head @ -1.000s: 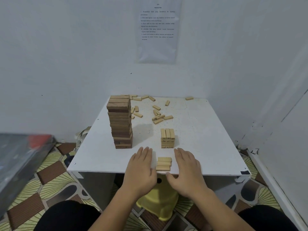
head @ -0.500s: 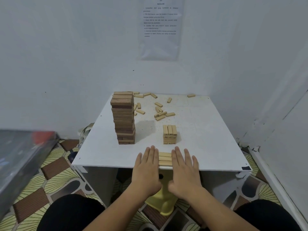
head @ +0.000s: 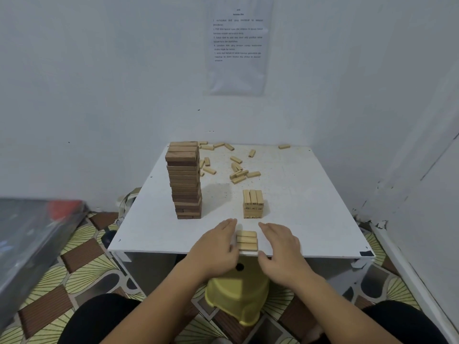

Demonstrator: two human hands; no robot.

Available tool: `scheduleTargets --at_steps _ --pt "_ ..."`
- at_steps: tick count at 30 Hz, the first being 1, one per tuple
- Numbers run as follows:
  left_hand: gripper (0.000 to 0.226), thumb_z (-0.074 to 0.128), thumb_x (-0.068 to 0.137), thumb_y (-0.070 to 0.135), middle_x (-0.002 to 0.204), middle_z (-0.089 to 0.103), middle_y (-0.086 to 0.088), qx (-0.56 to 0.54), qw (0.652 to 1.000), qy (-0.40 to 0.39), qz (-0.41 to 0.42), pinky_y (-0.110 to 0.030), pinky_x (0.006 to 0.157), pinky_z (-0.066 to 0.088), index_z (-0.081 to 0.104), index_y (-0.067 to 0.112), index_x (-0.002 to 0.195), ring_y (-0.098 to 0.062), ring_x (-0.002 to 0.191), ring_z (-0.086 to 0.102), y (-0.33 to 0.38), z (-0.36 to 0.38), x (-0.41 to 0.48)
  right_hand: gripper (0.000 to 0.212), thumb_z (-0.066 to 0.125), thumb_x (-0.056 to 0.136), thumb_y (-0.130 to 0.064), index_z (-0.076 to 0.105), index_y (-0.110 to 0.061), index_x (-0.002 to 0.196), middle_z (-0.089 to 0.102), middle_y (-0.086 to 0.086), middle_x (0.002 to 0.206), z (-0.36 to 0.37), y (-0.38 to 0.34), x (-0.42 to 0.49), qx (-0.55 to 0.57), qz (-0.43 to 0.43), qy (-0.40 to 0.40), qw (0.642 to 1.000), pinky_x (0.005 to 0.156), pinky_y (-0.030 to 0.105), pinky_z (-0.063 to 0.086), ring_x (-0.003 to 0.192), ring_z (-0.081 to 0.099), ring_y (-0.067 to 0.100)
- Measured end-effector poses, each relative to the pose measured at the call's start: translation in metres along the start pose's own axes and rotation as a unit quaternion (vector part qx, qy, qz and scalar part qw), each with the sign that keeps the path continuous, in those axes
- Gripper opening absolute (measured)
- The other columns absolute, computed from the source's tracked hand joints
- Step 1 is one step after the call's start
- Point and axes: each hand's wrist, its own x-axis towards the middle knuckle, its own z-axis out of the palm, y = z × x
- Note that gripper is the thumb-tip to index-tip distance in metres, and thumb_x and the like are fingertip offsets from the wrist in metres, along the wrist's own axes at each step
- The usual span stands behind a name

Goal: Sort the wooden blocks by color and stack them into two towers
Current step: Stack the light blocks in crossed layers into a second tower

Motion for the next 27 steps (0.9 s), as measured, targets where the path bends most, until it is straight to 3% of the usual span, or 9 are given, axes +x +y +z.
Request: scheduleTargets --at_steps 5,8,10,12,15,21,27 --pt "0.076 0.063 0.097 0.038 0.166 0.034 -0.002 -0.004 1.0 -0.024 0.02 -0.034 0.123 0.029 0.028 0.018 0.162 -0.021 0.15 0.035 0.001 -0.011 0.017 0.072 0.059 0.091 -0.049 0.038 -0.023 0.155 0.038 -0.009 0.152 -0.005 -0.002 0.014 -0.032 -0.013 -0.028 0.999 0.117 0.035 0.028 0.14 0.029 0.015" --pt "0.084 0.063 0.098 0.045 0.17 0.025 -0.002 -0.017 0.999 -0.034 -0.003 -0.035 0.126 0.022 0.02 0.017 0.164 -0.021 0.155 0.025 -0.003 -0.009 0.017 0.071 0.055 0.088 -0.048 0.043 -0.02 0.152 0.04 -0.008 0.151 -0.004 -0.007 0.009 -0.036 -0.001 -0.001 0.999 0.115 0.033 0.028 0.14 0.029 0.016" --pt "0.084 0.049 0.103 0.05 0.173 0.006 -0.004 0.039 0.998 -0.035 -0.016 -0.035 0.129 0.008 0.006 0.014 0.166 -0.02 0.16 0.005 -0.007 -0.003 0.014 0.082 0.047 0.084 -0.053 0.032 -0.017 0.156 0.028 -0.003 0.161 0.002 -0.01 0.002 -0.085 0.015 -0.007 0.996 0.12 0.038 0.02 0.149 0.019 0.02" --pt "0.078 0.031 0.106 0.049 0.173 -0.007 -0.006 0.087 0.995 -0.042 -0.031 -0.038 0.13 0.001 -0.004 0.011 0.165 -0.02 0.16 -0.008 -0.008 0.009 0.008 0.097 0.044 0.082 -0.056 0.008 -0.015 0.163 0.003 0.002 0.171 0.011 -0.012 -0.003 -0.118 0.04 -0.041 0.991 0.127 0.044 0.005 0.157 -0.002 0.025" --pt "0.077 0.018 0.1 0.046 0.173 -0.01 -0.008 0.12 0.992 -0.04 -0.027 -0.041 0.13 -0.001 -0.006 0.011 0.165 -0.02 0.159 -0.012 -0.004 0.028 0.0 0.102 0.043 0.083 -0.051 -0.009 -0.015 0.162 -0.019 0.005 0.17 0.023 -0.016 -0.007 -0.142 0.058 -0.067 0.986 0.127 0.049 -0.007 0.156 -0.019 0.027" --pt "0.084 0.011 0.09 0.046 0.173 -0.01 -0.007 0.126 0.992 -0.004 -0.03 -0.04 0.129 -0.006 -0.006 0.012 0.165 -0.019 0.159 -0.013 0.0 0.045 -0.001 0.1 0.041 0.084 -0.048 -0.013 -0.016 0.162 -0.022 0.004 0.169 0.031 -0.018 -0.006 -0.154 0.062 -0.061 0.984 0.126 0.052 -0.009 0.154 -0.023 0.029" --pt "0.082 0.017 0.093 0.044 0.173 -0.009 -0.006 0.084 0.996 -0.009 -0.027 -0.038 0.13 -0.003 -0.005 0.013 0.165 -0.017 0.159 -0.012 -0.002 0.043 -0.002 0.099 0.043 0.085 -0.043 -0.011 -0.015 0.162 -0.018 0.004 0.17 0.029 -0.015 -0.006 -0.122 0.058 -0.053 0.989 0.126 0.046 -0.009 0.155 -0.02 0.027"
